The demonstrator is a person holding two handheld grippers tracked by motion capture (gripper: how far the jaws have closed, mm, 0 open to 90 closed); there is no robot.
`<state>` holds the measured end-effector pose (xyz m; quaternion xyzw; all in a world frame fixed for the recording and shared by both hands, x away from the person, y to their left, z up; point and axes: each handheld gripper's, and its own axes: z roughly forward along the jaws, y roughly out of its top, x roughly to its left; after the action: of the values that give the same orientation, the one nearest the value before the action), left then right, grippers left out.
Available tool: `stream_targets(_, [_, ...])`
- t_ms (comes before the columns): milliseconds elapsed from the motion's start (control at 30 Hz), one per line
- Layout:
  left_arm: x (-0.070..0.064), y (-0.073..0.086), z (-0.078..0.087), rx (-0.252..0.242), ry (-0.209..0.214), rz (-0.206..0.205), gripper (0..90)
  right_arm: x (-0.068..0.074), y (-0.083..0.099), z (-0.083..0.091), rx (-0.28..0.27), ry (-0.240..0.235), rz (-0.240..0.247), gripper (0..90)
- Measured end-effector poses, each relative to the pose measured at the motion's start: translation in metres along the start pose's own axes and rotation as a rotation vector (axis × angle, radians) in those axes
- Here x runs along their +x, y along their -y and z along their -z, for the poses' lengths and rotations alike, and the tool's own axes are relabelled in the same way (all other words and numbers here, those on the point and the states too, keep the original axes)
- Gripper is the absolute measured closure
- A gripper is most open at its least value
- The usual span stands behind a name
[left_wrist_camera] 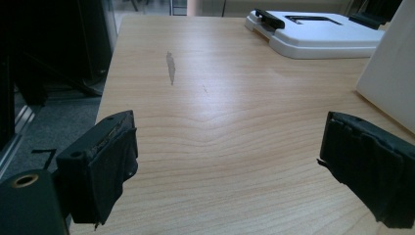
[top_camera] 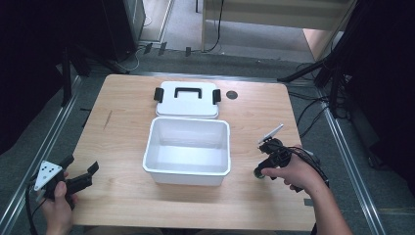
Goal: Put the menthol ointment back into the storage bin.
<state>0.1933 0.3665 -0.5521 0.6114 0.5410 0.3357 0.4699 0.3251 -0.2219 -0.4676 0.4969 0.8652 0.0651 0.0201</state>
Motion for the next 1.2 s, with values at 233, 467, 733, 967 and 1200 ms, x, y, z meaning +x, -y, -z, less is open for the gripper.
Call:
stream_targets(233, [-0.001,0.0,0.0,0.008,0.0,-0.013,8.2,0.0,-0.008,-0.003,0.018,-0.015,-0.041,36.2])
stream_targets(467, [-0.002,0.0,-0.001,0.008,0.002,-0.017,8.3,-0.001,-0.012,-0.007,0.04,0.005,-0.062,42.0])
stream_targets(733, [-0.002,0.0,-0.001,0.012,-0.001,-0.025,8.2,0.0,-0.012,-0.006,0.071,0.014,-0.042,51.3])
stream_targets(967, [-0.003,0.0,-0.001,0.013,-0.003,-0.026,8.2,0.0,-0.014,0.0,0.072,0.015,-0.039,51.4])
stream_targets(1200, [-0.003,0.0,-0.002,0.014,-0.002,-0.028,8.3,0.004,-0.02,0.017,0.08,0.0,-0.032,51.5])
